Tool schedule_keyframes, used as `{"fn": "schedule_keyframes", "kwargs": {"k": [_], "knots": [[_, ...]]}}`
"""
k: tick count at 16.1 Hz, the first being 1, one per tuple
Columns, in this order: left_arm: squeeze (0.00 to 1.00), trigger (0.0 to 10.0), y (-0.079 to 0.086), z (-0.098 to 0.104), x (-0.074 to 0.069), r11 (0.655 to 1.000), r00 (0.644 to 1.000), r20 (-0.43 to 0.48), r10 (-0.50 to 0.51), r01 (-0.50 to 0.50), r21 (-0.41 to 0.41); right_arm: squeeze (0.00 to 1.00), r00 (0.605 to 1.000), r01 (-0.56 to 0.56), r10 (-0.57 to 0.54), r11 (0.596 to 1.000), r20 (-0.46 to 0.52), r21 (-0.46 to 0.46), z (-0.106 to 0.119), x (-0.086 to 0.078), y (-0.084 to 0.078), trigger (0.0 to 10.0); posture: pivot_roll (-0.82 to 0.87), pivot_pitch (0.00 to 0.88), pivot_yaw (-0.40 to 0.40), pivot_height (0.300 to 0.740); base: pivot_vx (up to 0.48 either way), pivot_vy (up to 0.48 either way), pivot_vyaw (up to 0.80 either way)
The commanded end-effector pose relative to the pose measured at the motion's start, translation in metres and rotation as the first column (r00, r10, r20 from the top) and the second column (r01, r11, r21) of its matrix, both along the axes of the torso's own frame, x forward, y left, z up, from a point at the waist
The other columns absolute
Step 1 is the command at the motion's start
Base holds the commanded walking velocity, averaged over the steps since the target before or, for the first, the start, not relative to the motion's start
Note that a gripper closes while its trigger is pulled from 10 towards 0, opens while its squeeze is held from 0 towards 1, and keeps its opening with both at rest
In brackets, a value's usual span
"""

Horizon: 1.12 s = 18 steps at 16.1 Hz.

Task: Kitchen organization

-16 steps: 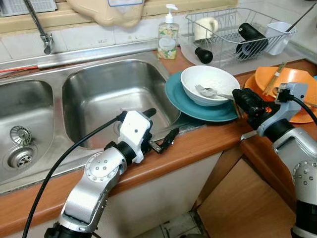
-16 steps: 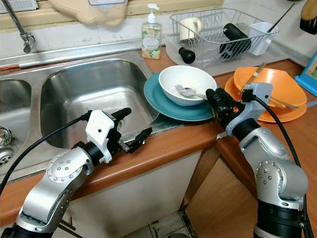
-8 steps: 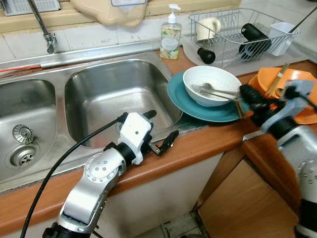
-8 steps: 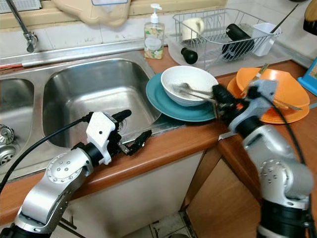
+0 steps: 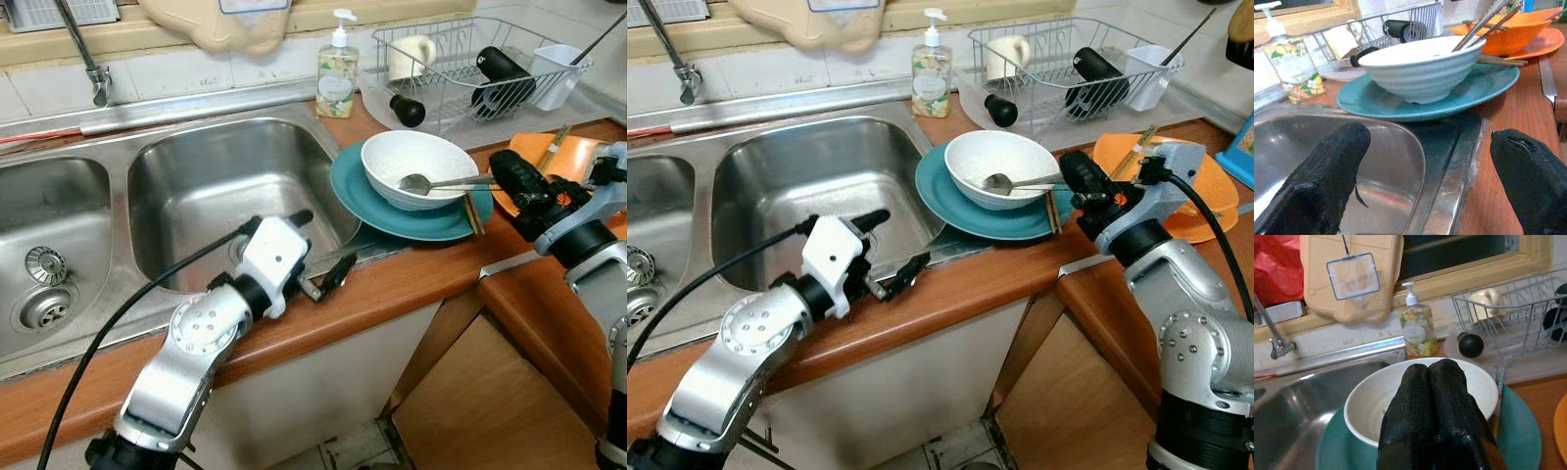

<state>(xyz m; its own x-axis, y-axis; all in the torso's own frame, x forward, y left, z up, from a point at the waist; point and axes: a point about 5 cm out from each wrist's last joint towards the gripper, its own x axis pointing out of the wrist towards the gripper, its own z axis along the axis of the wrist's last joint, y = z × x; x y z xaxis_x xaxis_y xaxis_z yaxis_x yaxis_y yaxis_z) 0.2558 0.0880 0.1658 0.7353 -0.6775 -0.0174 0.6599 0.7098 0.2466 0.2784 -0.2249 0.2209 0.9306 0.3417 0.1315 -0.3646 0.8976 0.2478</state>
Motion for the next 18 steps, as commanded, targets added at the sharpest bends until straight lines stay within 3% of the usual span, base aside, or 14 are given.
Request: {"fn": "schedule_keyframes", "kwargs": {"k": [1,6,7,8,14,16,18], "knots": [[0.0,10.0,-0.002,0.004,-0.001,1.0,0.999,0.026,-0.025,0.025,0.002,0.0,1.0,-0.018,0.018,1.0,0.004,-0.024,0.003,-0.002,0.002,10.0,-0.16,0.0,0.019,0.74,0.0,0.0,0.0],[0.0,10.0,-0.004,0.004,0.0,1.0,0.999,0.027,-0.029,0.029,-0.004,0.0,0.999,-0.016,0.015,0.999,-0.041,-0.029,-0.003,0.001,0.009,10.0,-0.16,0.0,0.016,0.74,0.0,0.0,0.0],[0.0,10.0,-0.004,0.004,-0.001,0.999,0.999,0.026,-0.033,0.033,-0.002,0.06,0.998,-0.002,-0.002,0.999,-0.07,-0.043,-0.007,0.003,0.01,10.0,-0.16,0.0,0.014,0.74,0.0,0.0,0.0],[0.0,10.0,-0.005,0.004,-0.001,0.999,0.999,0.023,-0.038,0.038,-0.001,1.0,0.994,0.031,-0.036,0.998,-0.108,-0.047,-0.012,0.004,0.009,10.0,-0.16,0.0,0.014,0.74,0.0,0.0,0.0],[0.0,10.0,-0.007,0.005,-0.002,0.998,0.998,0.029,-0.056,0.056,0.001,1.0,0.992,-0.04,0.037,0.999,-0.119,-0.022,-0.014,-0.005,0.011,10.0,-0.17,0.0,0.021,0.74,0.0,0.0,0.0],[0.0,10.0,-0.007,0.006,-0.002,0.998,0.998,0.03,-0.06,0.06,0.002,1.0,0.998,-0.025,0.023,0.999,-0.058,-0.031,-0.005,-0.007,0.005,10.0,-0.17,0.0,0.025,0.74,0.0,0.0,0.0],[0.0,10.0,-0.008,0.006,-0.002,0.998,0.997,0.032,-0.065,0.065,0.002,1.0,0.999,-0.036,0.035,0.998,0.019,0.043,0.009,-0.01,-0.005,10.0,-0.17,0.0,0.028,0.74,0.0,0.0,0.0]]}}
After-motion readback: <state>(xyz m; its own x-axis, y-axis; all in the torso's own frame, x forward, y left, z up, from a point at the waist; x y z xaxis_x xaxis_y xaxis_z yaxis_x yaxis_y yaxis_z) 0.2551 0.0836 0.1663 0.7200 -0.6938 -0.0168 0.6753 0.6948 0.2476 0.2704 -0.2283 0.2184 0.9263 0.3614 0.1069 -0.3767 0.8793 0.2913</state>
